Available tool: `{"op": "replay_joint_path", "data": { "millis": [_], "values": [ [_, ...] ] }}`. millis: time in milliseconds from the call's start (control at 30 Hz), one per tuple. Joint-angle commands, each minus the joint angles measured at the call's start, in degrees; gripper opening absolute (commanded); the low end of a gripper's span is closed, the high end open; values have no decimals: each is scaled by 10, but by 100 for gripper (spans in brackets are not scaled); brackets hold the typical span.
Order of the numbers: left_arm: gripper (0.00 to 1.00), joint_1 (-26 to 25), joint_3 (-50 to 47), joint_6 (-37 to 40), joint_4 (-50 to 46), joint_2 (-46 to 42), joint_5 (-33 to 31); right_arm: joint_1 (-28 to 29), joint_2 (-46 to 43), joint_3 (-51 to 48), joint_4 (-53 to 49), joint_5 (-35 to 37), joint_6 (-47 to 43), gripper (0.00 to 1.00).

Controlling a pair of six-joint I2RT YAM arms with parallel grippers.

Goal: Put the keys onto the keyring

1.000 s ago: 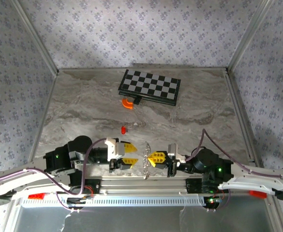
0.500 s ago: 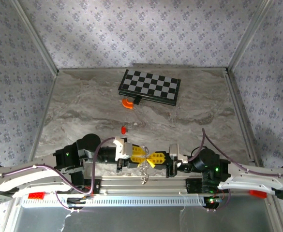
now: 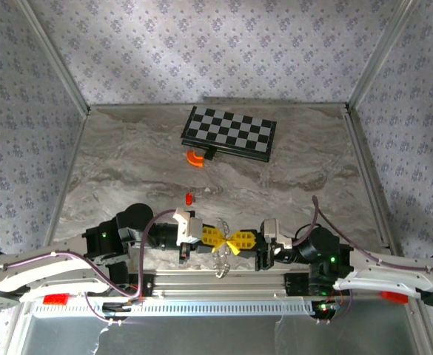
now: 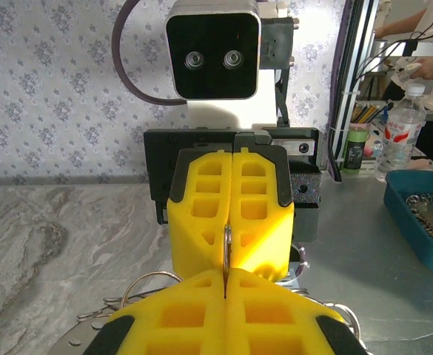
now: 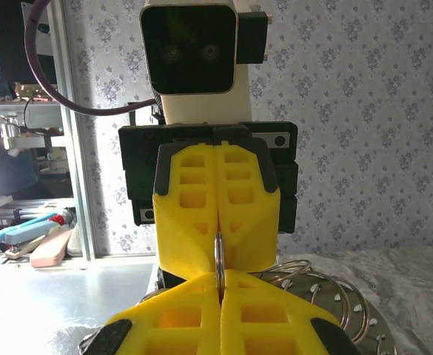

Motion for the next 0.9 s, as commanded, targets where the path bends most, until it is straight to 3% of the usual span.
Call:
{"op": "replay_joint_path", "data": {
  "millis": [0,133,267,433,600,867],
  "values": [
    [0,-5,22,5,4,-5,4,1,-1,-3,25,2,7,0],
    [0,-5,30,9,-19,-10,-4,1,-1,9,-10,16,4,0],
    [0,-5,56,25,-94,-14,-21,14,-1,49,-125,52,-13,1],
    [0,-4,101,52,-199,-15,-56,40,-4,98,-268,112,-29,25],
    [0,-5,131,79,-277,-15,-96,76,-2,154,-399,195,-48,39],
    [0,-4,156,96,-328,17,-113,90,63,201,-424,212,-72,39]
  ]
}}
